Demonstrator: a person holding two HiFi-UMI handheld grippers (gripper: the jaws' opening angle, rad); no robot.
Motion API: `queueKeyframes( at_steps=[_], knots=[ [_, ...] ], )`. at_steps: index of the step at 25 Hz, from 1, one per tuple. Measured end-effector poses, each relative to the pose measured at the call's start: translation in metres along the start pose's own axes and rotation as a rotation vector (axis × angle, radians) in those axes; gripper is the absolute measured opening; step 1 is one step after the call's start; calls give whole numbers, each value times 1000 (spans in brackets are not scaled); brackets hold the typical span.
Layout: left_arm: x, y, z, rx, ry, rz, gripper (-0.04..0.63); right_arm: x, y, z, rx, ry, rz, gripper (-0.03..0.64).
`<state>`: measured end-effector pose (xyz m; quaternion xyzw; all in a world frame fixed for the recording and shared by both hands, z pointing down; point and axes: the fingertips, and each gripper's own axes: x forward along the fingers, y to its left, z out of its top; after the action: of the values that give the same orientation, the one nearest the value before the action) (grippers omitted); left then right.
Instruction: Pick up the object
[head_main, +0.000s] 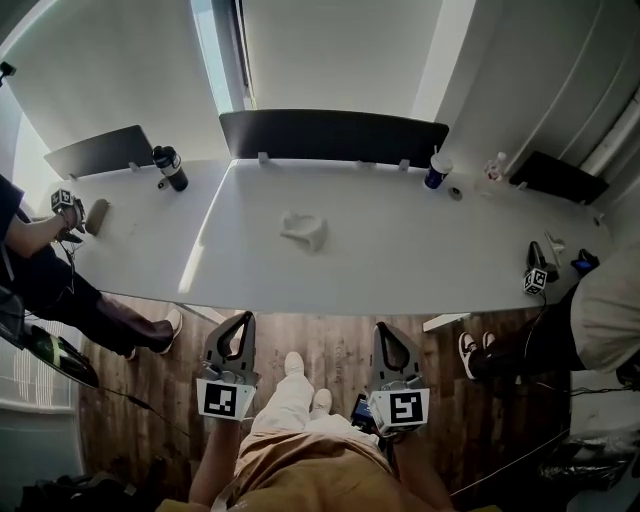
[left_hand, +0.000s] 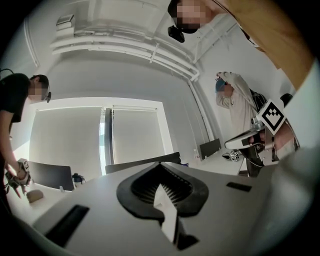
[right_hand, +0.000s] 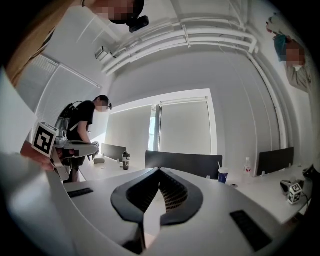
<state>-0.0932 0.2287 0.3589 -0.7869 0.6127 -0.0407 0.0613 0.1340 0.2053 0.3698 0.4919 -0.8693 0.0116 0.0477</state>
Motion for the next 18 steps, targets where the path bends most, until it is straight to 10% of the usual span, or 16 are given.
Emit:
queueKeyframes(
  at_steps=[18],
  knots=[
    [120,73,-34,-47,16,-96,6,137,8,0,-13,45,21,9]
  ],
)
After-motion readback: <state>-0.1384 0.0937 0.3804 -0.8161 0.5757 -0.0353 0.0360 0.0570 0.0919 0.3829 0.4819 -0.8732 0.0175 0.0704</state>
